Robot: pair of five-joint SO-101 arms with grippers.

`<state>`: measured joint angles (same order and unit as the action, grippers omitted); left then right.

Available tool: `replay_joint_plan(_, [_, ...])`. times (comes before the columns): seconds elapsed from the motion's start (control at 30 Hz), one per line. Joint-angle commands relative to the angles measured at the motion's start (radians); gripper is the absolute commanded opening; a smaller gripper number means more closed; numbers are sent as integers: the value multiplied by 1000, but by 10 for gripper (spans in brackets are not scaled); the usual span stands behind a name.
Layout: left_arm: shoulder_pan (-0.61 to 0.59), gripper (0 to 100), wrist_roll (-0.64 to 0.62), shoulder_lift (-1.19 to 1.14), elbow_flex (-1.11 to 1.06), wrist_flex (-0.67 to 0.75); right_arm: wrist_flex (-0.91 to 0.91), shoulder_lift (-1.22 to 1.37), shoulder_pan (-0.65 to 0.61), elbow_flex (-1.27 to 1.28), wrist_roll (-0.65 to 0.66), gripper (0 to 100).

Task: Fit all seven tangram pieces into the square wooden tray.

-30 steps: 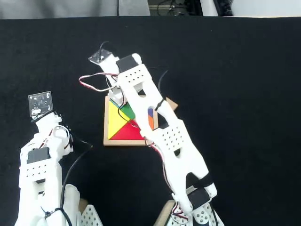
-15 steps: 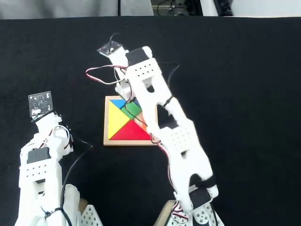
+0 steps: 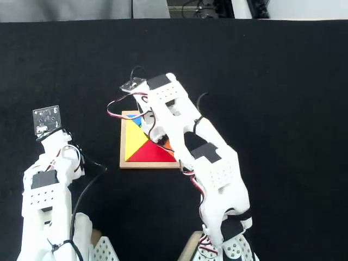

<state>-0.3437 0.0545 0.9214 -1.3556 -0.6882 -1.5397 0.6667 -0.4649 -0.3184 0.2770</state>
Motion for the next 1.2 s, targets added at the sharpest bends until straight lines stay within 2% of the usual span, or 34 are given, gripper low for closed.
replay_joint_plan(0.0, [8,73,5,6,5,15,21,-73,9,2,11,11])
replay_joint_plan(0.87, [10,73,5,5,4,15,210,-73,9,10,11,11])
replay_joint_plan(1.17, [10,73,5,5,4,15,117,-79,11,-5,11,11])
